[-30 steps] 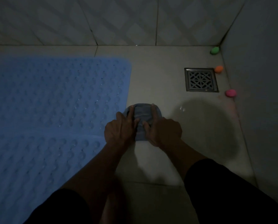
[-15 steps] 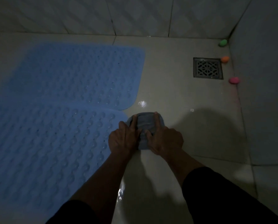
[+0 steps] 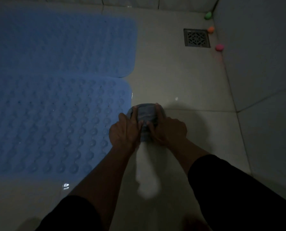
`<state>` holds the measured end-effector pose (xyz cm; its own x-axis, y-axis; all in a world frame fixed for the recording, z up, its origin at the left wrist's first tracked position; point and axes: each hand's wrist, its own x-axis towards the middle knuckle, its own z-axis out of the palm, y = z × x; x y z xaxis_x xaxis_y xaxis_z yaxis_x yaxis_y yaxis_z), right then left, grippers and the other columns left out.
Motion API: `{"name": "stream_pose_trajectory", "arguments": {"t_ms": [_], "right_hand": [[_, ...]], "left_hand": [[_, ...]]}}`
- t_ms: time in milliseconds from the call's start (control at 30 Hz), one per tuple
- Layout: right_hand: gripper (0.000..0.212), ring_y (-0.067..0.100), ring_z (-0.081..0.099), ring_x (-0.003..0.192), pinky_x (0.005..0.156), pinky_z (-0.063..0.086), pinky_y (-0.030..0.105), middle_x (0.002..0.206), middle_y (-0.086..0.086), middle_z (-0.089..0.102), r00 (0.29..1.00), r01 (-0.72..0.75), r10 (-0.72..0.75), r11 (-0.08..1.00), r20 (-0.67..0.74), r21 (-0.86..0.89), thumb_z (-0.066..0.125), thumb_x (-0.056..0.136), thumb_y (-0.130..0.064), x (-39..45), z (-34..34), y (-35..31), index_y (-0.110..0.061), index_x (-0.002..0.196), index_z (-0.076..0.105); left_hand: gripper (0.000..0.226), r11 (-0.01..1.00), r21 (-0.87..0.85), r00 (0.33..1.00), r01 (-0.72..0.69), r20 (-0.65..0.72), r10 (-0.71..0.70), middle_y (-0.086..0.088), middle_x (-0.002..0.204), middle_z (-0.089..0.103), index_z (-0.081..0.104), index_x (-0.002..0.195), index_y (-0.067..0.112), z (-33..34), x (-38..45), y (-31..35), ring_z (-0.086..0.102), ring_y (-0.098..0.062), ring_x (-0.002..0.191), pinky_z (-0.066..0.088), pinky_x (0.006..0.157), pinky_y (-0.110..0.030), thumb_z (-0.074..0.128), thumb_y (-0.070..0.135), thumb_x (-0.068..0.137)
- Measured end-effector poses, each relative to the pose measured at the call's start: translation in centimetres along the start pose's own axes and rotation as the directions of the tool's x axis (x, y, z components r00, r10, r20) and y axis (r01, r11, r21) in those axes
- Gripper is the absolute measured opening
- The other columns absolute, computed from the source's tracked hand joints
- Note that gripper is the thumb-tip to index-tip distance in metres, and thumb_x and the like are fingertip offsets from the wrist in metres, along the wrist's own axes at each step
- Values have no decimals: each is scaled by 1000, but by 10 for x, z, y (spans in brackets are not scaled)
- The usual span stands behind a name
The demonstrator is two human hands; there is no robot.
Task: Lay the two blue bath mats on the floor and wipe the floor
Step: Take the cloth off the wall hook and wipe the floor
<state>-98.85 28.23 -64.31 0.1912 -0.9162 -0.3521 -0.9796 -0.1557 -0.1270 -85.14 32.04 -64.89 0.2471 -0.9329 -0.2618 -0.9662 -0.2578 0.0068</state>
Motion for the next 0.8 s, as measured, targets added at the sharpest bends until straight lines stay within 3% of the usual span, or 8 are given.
{"name": "stream_pose_trajectory", "arguments": {"t_ms": [133, 233, 333, 467, 500, 633, 800], "right_hand": [[79, 32, 65, 89, 70, 35, 36, 118, 14, 65, 999, -41, 41, 999, -26, -28, 25, 93, -68, -28, 14, -9, -32, 155, -10], [79, 30, 64, 80, 66, 35, 33, 111, 14, 67, 998, -57, 55, 998, -38, -39, 24, 94, -67, -49, 21, -14, -30, 155, -10], [80, 27, 59, 71, 63, 35, 32, 109, 14, 67, 997, -71, 70, 997, -20, -33, 23, 93, -69, -62, 28, -18, -31, 155, -12], [79, 31, 65, 82, 64, 36, 33, 112, 14, 67, 998, -58, 57, 997, -27, -44, 22, 93, -70, -74, 35, -18, -33, 154, -11], [79, 31, 65, 82, 65, 36, 33, 111, 14, 67, 998, -53, 52, 998, -31, -42, 21, 93, -70, -77, 37, -17, -32, 154, -12], [80, 31, 65, 83, 66, 36, 33, 112, 13, 66, 998, -17, 14, 999, -62, -46, 22, 93, -69, -91, 47, -13, -30, 155, -11], [80, 32, 65, 87, 69, 35, 35, 118, 15, 65, 997, 36, -39, 998, -67, -48, 25, 94, -69, -120, 55, -10, -30, 155, -10]], "left_hand": [[67, 999, 13, 999, -31, -13, 31, -17, 133, 46, 4, 159, 30, 12, -25, -14, 63, -29, 98, 48, 74, -37, 26, 57, 102], [71, 997, 29, 997, -74, -34, 74, -16, 128, 48, 5, 159, 28, 21, -41, -23, 64, -27, 88, 41, 64, -34, 32, 58, 101], [71, 985, 124, 990, -121, -60, 129, -13, 126, 50, 3, 159, 27, 29, -53, -26, 64, -22, 85, 38, 62, -32, 26, 60, 101], [66, 986, 167, 989, -32, -136, 55, 0, 95, 63, 46, 146, 38, 36, -66, -28, 56, -11, 52, 24, 49, -26, 13, 61, 94], [67, 984, 173, 986, -41, -155, 68, 0, 94, 63, 46, 146, 38, 36, -69, -29, 55, -11, 52, 24, 49, -26, 11, 61, 93], [66, 995, 61, 992, -74, -101, 80, -11, 122, 51, 11, 159, 30, 41, -86, -29, 61, -21, 79, 32, 58, -32, 18, 60, 100], [64, 1000, -9, 991, 11, -132, -12, -15, 129, 46, 9, 159, 30, 49, -123, -26, 63, -27, 85, 35, 62, -33, 23, 58, 103]]}}
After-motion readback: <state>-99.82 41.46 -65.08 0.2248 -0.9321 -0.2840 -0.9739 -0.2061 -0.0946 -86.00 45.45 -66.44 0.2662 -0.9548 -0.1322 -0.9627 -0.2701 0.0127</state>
